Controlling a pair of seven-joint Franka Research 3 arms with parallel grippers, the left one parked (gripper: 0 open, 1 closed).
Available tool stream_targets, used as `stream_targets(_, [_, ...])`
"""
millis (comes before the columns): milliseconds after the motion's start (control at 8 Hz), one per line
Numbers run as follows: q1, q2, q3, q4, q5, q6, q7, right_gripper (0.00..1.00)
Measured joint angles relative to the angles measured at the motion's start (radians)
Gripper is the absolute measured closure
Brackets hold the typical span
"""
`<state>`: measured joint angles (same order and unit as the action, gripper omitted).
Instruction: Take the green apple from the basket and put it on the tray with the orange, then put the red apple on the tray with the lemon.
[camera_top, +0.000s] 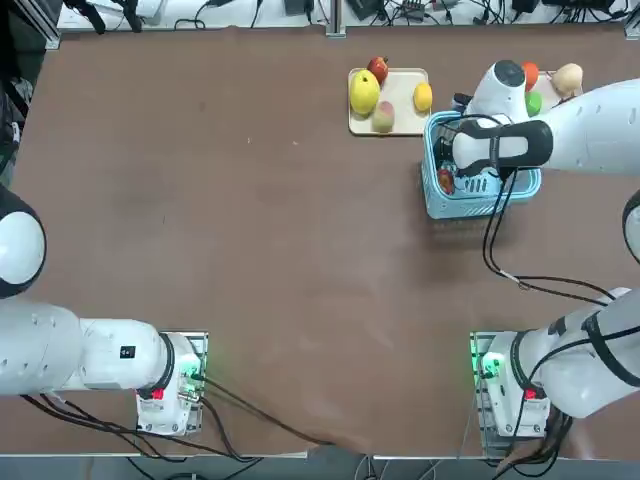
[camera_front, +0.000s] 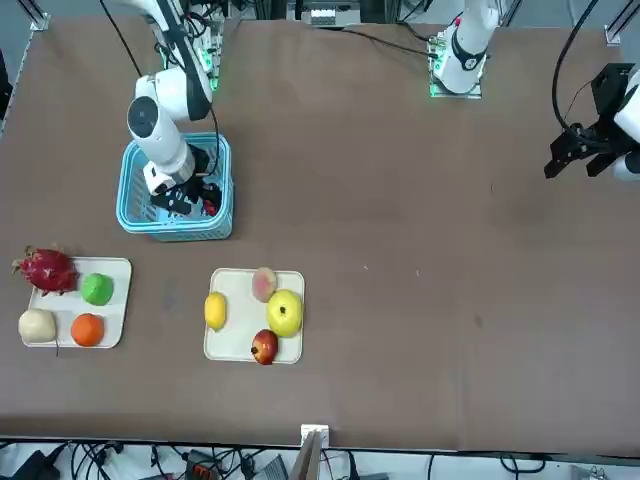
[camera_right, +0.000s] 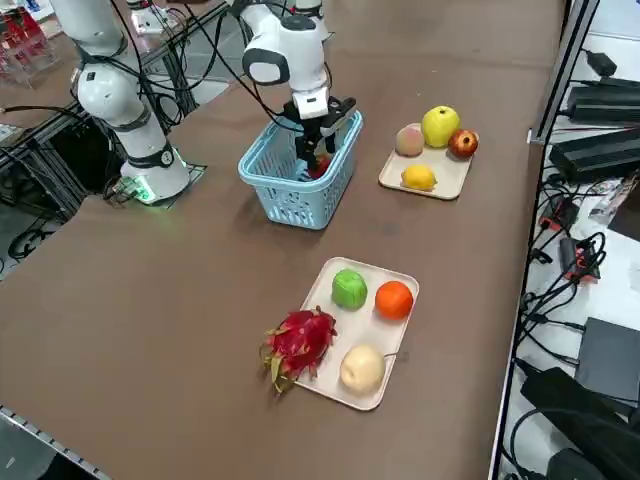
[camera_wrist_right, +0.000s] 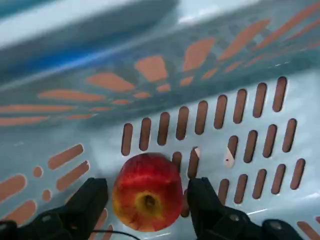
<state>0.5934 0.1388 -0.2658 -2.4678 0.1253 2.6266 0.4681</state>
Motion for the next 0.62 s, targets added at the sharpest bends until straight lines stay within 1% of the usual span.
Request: stream_targets(625, [0.011, 0.032, 0.000, -0.001, 0.000, 0.029, 0.015, 0.02])
